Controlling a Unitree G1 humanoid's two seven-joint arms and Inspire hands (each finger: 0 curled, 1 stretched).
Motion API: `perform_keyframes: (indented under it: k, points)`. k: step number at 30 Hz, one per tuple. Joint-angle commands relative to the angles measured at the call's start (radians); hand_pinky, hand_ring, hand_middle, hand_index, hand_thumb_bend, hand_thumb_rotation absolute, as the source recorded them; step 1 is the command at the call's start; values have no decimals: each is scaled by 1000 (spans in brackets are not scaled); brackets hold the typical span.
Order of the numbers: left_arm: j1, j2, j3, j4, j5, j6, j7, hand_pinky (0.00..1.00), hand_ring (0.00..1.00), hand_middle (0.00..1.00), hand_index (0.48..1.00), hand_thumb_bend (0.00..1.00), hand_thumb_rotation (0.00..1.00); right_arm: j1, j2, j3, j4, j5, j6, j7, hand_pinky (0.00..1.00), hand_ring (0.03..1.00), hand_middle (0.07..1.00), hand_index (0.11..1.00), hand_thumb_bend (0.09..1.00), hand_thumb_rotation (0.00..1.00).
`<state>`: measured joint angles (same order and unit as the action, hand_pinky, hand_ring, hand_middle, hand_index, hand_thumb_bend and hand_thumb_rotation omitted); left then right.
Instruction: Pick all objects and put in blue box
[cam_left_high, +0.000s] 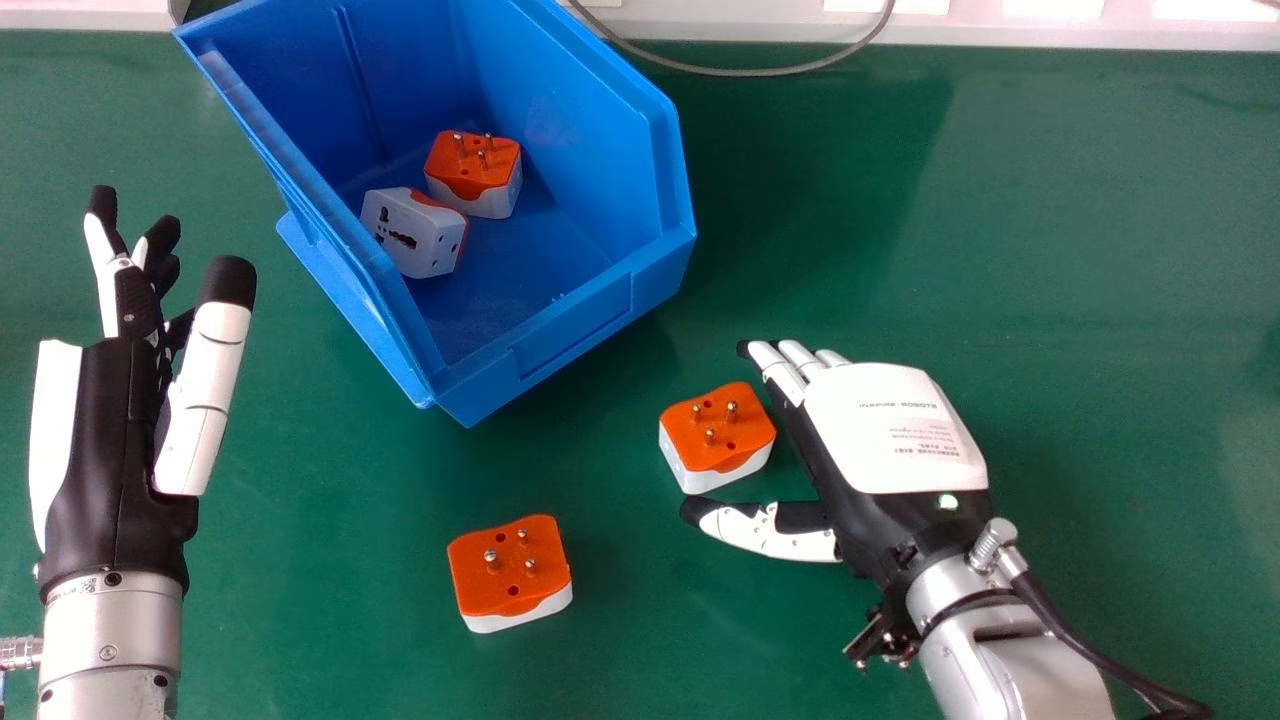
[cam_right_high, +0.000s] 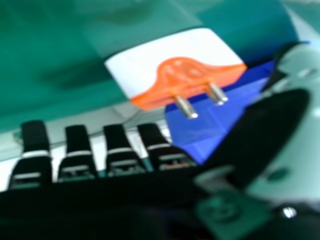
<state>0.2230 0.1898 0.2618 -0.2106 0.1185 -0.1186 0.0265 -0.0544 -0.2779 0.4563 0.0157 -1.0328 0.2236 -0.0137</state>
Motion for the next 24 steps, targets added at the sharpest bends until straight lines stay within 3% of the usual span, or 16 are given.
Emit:
perform_keyframes:
  k: [1, 13, 24]
  points:
    - [-5, 15, 9, -23, 6, -8, 4, 887, 966, 972, 969, 737, 1000, -36, -3, 1, 5, -1, -4, 1, 770, 864, 897, 890, 469, 740]
    - [-3, 18, 8, -35, 3, 5, 2, 887, 965, 972, 969, 740, 1000, -121, -23, 39, 109, -11, -19, -14, 768, 849, 869, 860, 475, 737]
    - [7, 13, 8, -64, 0, 19, 3, 871, 957, 963, 964, 758, 1000, -181, -75, 81, 168, -15, -74, -2, 746, 843, 859, 845, 479, 737]
